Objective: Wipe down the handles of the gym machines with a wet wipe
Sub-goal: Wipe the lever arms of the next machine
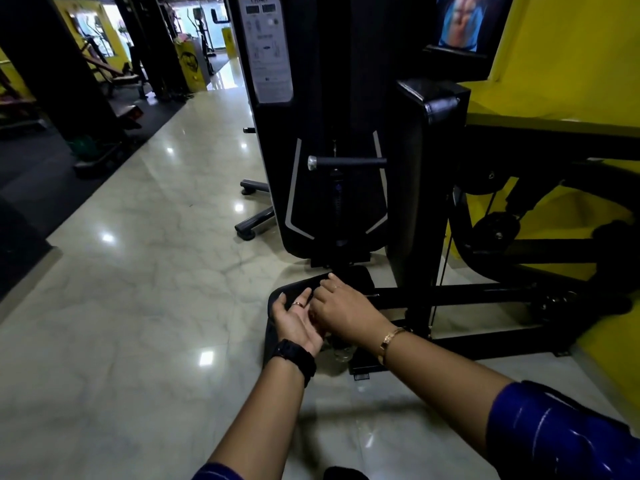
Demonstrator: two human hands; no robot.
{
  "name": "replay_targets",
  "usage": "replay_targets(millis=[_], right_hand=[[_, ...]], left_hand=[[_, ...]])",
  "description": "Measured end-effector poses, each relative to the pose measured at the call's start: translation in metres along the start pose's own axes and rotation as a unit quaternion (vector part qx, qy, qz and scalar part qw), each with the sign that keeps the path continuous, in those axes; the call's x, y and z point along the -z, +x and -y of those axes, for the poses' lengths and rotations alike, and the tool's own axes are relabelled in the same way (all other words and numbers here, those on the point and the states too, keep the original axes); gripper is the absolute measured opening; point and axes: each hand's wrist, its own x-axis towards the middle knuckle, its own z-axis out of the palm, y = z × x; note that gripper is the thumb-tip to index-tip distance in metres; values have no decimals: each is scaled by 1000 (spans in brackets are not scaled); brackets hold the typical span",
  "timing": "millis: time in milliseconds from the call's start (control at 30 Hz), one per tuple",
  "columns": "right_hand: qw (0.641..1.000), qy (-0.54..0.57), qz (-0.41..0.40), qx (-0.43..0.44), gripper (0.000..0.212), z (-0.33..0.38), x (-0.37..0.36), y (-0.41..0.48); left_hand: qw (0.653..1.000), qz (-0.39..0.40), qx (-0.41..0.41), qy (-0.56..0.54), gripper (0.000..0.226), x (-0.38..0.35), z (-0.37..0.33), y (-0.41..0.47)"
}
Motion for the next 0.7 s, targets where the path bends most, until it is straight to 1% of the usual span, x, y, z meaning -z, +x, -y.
replay_targets(millis=[67, 100, 167, 233, 300, 367, 400, 433, 467, 533, 567, 633, 667, 700], right_hand=[[996, 9, -75, 53, 34, -11, -13, -17], [992, 28, -100, 65, 37, -16, -15, -28], [985, 81, -148, 44, 45, -24, -17, -46], [975, 113, -190, -38, 50, -30, -18, -55], [955, 144, -222, -132, 53, -33, -18, -56], [928, 179, -258, -199, 52, -33, -15, -51], [919, 188, -269, -218, 51, -31, -14, -48], [917, 188, -272, -221, 51, -28, -13, -45], [924, 177, -267, -209, 52, -24, -14, -42], [951, 133, -231, -154, 61, -13, -24, -42], [964, 116, -206, -122, 65, -7, -29, -47], [976, 90, -185, -77, 72, -5, -36, -61], [978, 77, -183, -57, 74, -10, -37, -69], [980, 62, -185, -40, 74, -17, -37, -78]], left_hand=[[1000, 10, -2, -10, 70, -1, 0, -4], [1000, 14, -3, -18, 69, -1, 0, -5], [999, 24, -5, -20, 66, 0, 0, -5], [999, 32, -20, 20, 58, 1, 1, -6], [991, 26, -62, 112, 51, 2, 5, -7], [965, 24, -131, 225, 47, 3, 11, -8], [941, 29, -174, 290, 48, 4, 13, -9], [901, 36, -225, 369, 52, 6, 15, -8], [843, 47, -277, 459, 58, 10, 16, -9], [705, 78, -365, 604, 66, 19, 20, -6], [644, 89, -391, 652, 67, 21, 21, -6], [555, 87, -412, 718, 67, 21, 24, -8], [508, 71, -422, 748, 69, 23, 25, -6], [452, 49, -442, 774, 71, 25, 27, -4]])
